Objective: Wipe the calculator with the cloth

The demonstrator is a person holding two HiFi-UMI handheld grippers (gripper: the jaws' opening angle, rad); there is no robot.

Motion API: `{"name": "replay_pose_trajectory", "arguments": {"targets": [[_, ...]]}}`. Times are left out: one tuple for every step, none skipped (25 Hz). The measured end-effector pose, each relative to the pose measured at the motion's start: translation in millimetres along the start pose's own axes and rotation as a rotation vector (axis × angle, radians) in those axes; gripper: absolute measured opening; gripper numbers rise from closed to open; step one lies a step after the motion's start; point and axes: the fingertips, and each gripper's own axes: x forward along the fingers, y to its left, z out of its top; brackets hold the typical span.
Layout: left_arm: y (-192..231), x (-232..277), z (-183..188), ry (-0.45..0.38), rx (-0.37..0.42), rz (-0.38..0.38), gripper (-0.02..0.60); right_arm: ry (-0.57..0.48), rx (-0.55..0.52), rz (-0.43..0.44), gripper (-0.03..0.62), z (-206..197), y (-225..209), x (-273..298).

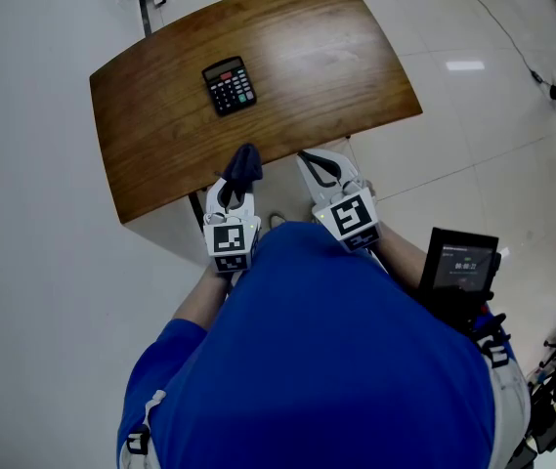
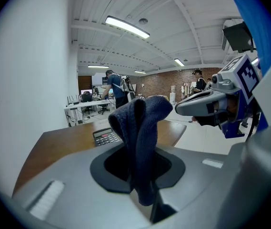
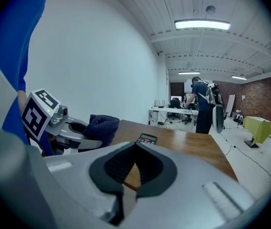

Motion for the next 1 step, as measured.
{"name": "replay_pose_trajectory", "arguments": {"targets": [[-4.2,-1.5,6.2,0.001,0.002,0.0,0.063,-0.001,0.001,0.002,0.002,4.3,-2.7,-5.4]]}}
